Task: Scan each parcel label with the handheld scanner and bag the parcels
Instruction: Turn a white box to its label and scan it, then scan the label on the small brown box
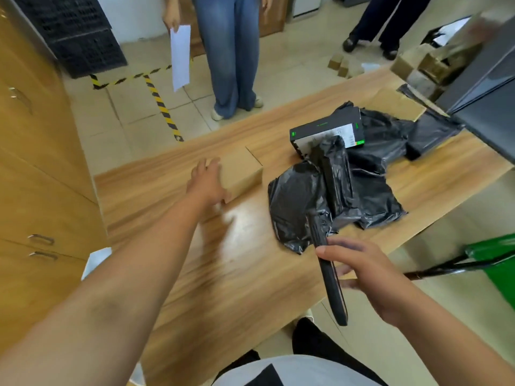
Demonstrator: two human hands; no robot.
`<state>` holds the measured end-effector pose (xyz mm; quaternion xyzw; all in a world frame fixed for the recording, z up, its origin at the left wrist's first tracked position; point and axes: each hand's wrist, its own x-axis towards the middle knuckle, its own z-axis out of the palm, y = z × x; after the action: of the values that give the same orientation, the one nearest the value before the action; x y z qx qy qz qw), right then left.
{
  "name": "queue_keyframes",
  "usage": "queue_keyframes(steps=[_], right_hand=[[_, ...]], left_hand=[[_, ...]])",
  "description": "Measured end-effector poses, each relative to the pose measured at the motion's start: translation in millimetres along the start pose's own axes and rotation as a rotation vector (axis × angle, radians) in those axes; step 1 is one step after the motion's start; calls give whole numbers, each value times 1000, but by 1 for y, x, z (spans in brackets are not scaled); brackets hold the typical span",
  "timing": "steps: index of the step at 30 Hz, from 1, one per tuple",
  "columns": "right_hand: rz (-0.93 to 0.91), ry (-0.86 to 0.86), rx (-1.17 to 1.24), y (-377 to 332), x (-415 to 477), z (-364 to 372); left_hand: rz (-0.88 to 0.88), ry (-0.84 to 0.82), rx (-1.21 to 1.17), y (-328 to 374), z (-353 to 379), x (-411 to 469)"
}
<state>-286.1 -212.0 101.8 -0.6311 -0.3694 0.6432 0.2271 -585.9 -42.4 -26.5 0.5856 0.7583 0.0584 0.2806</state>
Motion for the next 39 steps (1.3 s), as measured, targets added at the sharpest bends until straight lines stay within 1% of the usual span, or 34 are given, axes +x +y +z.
queue_keyframes(steps=[3, 6, 9, 11, 13, 14, 16, 20, 23, 27, 30, 33, 36, 39], right_hand=[[-12, 2, 38, 0, 5, -23], [-4, -2, 42, 2, 13, -40], [20, 0, 62, 4, 28, -55], [36, -2, 59, 2, 37, -61], [37, -19, 65, -1, 46, -64], [26, -31, 68, -3, 51, -65], [11, -71, 57, -9, 61, -66], [-2, -186, 28, -18, 77, -67], [15, -257, -11, -20, 89, -65], [25, -352, -35, -22, 101, -62], [4, -427, -70, -25, 104, -60], [-1, -478, -99, -26, 106, -58], [-10, -515, -133, -25, 109, -59], [-22, -538, -159, -22, 110, -62]], left_hand=[[-22, -27, 47, 4, 3, 14], [-53, 8, 44, 7, 5, 16], [-114, 49, -61, 7, 4, 7], [-167, 108, -250, 9, 6, -8], [-220, 160, -535, 13, 9, -32], [-256, 162, -693, 14, 11, -46], [-352, 108, -943, 13, 15, -75], [-521, -27, -1366, -1, 37, -133], [-632, 7, -1611, -6, 64, -173], [-724, 65, -1814, -4, 95, -212], [-769, 171, -1895, 4, 113, -232], [-801, 299, -1884, 9, 126, -245], [-815, 393, -1784, 13, 135, -255], [-828, 466, -1548, 18, 142, -260]])
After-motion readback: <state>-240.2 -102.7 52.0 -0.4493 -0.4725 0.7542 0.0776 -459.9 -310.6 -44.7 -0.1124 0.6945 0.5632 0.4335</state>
